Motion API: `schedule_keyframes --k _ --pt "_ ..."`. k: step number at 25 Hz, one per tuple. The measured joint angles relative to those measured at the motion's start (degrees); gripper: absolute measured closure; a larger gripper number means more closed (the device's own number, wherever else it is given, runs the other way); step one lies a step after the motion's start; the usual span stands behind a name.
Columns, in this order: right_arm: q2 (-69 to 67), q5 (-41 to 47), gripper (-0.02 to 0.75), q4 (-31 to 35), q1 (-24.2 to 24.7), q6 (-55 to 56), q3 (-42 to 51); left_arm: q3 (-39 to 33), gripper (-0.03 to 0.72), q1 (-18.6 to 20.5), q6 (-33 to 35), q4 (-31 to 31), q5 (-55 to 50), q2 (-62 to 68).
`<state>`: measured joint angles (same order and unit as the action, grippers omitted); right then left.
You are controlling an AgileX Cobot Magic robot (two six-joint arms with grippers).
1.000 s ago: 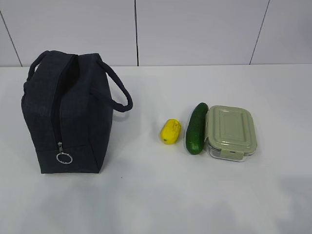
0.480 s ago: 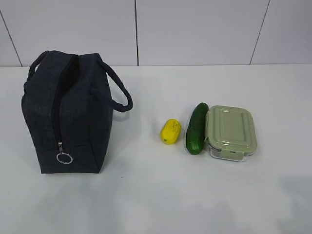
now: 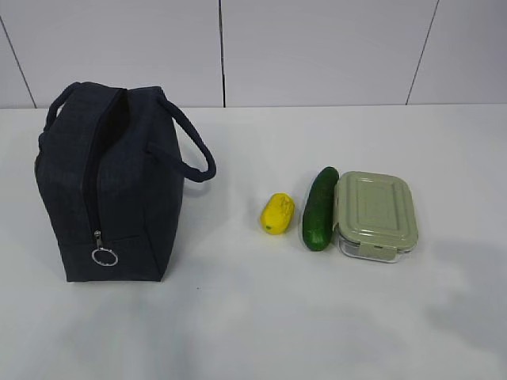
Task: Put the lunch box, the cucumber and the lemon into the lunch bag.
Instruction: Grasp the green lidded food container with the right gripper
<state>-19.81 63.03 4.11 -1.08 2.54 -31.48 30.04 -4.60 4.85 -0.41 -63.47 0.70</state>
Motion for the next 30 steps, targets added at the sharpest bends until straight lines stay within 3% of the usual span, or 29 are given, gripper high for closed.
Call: schedule_keyframes --k 13,20,24,30 --pt "-20.5 -6.6 0.372 0.8 0.0 2.9 -4.7 0.0 0.443 0.0 0.0 -0.1 0.0 0.0" --pt "-35.0 -9.7 0.371 4.4 0.0 1.0 -10.8 0.0 0.443 0.0 0.0 -0.1 0.0 0.0" --pt "-43.0 -10.7 0.371 8.9 0.0 -3.3 -15.4 0.0 0.443 0.0 0.0 -0.1 0.0 0.0" --pt "-52.9 -10.1 0.371 22.1 0.1 -14.6 -23.0 0.0 0.443 0.0 0.0 -0.1 0.0 0.0"
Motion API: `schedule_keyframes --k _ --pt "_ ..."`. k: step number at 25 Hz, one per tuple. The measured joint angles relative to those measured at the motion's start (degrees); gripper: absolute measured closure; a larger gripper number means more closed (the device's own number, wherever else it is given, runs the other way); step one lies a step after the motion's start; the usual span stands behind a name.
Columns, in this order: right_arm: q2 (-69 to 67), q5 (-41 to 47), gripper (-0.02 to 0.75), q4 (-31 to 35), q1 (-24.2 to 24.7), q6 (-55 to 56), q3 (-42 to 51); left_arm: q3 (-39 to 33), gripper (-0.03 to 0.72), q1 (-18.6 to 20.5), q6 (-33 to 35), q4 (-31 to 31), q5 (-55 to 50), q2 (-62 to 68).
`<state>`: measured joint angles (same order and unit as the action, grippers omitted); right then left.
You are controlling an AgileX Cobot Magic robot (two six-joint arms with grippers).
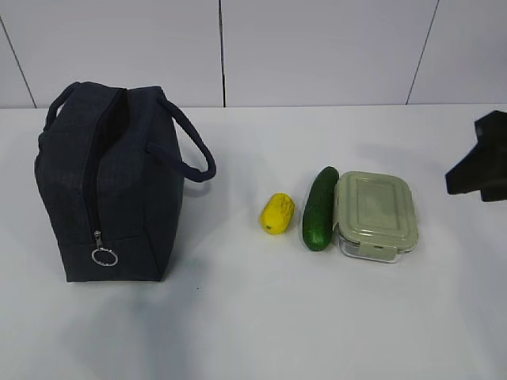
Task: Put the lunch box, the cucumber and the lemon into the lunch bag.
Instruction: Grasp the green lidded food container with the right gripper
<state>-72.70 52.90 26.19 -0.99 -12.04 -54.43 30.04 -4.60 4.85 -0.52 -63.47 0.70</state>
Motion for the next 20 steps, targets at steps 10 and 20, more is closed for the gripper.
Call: schedule_keyframes --k 10,20 --pt "-12.4 3.5 0.371 17.0 6.4 -16.1 -2.7 0.0 0.443 0.0 0.0 0.0 0.0 0.0" --pt "-20.1 13.8 0.371 28.3 17.1 -32.6 -3.1 0.0 0.443 0.0 0.0 0.0 0.1 0.0"
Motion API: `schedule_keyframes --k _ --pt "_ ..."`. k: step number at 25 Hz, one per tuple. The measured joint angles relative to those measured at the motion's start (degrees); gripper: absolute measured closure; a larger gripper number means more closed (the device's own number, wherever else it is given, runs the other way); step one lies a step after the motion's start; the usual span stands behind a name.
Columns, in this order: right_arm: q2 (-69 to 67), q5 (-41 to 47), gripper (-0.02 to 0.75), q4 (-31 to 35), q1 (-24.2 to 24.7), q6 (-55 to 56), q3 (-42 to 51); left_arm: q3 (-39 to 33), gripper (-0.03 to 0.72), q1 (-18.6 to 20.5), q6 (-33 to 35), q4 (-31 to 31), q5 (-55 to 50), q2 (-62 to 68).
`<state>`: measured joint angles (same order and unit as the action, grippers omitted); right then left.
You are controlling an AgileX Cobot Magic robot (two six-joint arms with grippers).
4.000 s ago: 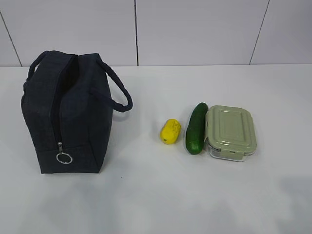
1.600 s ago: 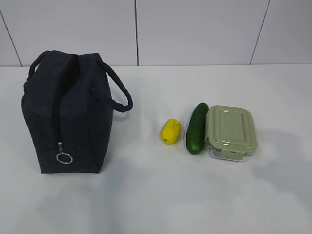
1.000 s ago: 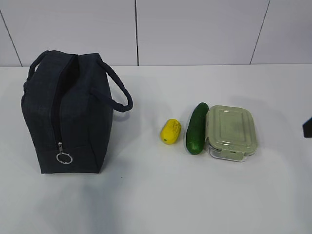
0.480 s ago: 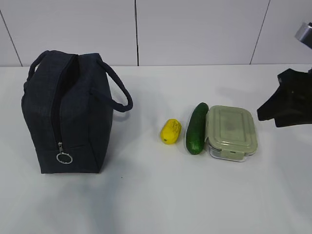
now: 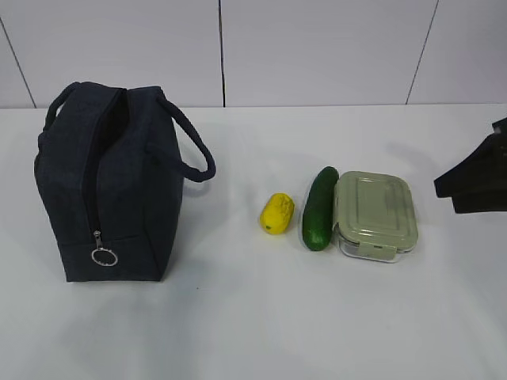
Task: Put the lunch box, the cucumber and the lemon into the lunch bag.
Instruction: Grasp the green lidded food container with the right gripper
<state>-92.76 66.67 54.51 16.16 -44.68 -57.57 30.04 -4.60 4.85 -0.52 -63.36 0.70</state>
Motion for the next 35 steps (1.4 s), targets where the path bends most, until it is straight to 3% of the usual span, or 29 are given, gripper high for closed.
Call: schedule_keyframes --k 8,22,24,29,35 --pt "-10.4 0.9 0.371 7.2 0.3 -8.4 -3.7 0.0 0.443 0.0 0.0 0.5 -0.1 0.0" --pt "-12.7 0.9 0.367 8.4 0.3 -9.7 -6.9 0.0 0.443 0.0 0.0 0.5 -0.1 0.0" --pt "-12.7 0.8 0.334 8.3 0.3 -7.1 -6.9 0.0 0.443 0.0 0.0 0.5 -0.1 0.0" --pt "-12.7 0.2 0.141 7.6 0.3 -4.8 -6.9 0.0 0.443 0.0 0.0 0.5 -0.1 0.0" --pt "-12.7 -3.8 0.123 6.5 0.3 -4.6 -6.9 0.0 0.443 0.0 0.0 0.5 -0.1 0.0"
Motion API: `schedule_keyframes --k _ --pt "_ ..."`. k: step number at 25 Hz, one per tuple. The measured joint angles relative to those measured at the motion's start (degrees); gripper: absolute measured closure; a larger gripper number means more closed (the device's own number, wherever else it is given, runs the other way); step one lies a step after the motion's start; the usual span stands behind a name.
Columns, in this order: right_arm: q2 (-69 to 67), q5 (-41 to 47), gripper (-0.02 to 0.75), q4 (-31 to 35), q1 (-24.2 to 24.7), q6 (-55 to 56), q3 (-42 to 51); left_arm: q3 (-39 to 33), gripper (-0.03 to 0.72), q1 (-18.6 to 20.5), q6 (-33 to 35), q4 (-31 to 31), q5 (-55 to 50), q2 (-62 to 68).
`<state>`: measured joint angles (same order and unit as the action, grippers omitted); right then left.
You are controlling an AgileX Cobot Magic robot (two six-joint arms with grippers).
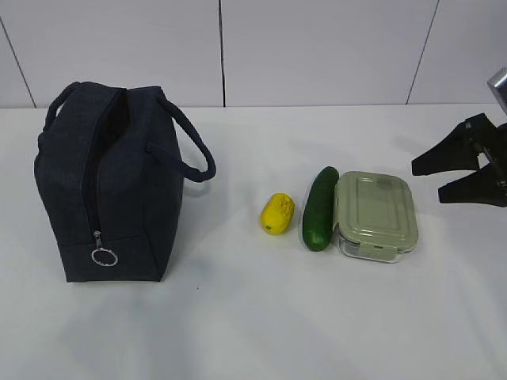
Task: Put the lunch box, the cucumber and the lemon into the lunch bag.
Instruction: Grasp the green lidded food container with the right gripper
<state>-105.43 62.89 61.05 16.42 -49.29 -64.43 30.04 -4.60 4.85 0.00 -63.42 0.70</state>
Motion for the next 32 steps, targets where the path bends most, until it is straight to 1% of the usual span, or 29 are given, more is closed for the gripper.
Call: schedule_keyframes --k 6,9,13,24,32 --pt "-2.5 -0.9 0.132 -0.6 0.0 0.3 -0.2 0.0 0.443 0.0 0.0 0.0 0.0 0.0" --pt "-5.3 0.1 0.134 -0.4 0.0 0.7 -0.7 0.0 0.443 0.0 0.0 0.0 0.0 0.0" --pt "-7.9 1.5 0.142 -0.2 0.0 1.0 -2.0 0.0 0.443 0.0 0.0 0.0 0.0 0.0" --pt "-12.8 1.8 0.143 -0.3 0.0 1.1 -6.7 0.0 0.443 0.0 0.0 0.0 0.0 0.0" --pt "-15.9 2.0 0.146 -0.3 0.0 0.9 -7.3 0.0 0.443 0.0 0.0 0.0 0.0 0.0"
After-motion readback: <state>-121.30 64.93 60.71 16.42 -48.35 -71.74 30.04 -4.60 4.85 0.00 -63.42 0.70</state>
